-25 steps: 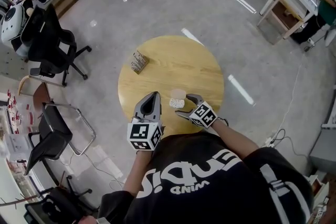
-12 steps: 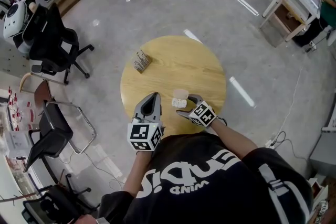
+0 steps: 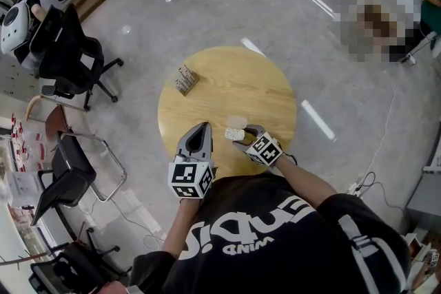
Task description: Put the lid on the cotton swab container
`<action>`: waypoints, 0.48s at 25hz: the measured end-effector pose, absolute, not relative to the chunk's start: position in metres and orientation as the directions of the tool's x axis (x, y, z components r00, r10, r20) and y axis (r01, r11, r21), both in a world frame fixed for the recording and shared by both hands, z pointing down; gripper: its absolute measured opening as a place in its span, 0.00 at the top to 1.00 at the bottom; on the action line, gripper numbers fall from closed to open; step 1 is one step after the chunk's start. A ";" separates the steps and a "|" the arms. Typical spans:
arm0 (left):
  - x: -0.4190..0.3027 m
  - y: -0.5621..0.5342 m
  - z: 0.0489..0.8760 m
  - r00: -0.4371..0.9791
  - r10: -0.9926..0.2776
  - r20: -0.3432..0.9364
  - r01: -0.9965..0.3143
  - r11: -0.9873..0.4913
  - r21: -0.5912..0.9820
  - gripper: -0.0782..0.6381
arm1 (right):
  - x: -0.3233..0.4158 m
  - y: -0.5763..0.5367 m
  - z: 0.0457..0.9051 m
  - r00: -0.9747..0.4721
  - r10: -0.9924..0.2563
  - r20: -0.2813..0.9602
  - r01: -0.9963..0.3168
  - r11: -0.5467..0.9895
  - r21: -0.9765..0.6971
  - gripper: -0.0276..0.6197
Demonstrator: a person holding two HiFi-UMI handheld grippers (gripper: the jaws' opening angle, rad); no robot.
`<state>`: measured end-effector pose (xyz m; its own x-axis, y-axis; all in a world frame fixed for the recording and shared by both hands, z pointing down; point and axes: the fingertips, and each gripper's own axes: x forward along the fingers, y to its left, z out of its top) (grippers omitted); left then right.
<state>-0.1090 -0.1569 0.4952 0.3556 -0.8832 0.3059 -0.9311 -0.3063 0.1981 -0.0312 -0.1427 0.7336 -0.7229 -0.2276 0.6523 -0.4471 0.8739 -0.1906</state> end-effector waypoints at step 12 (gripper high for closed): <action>-0.102 -0.155 0.496 0.369 -0.876 0.310 -0.928 -0.327 0.181 0.88 | -0.033 -0.141 0.734 -0.716 -0.218 0.663 -0.445 0.874 -0.193 0.61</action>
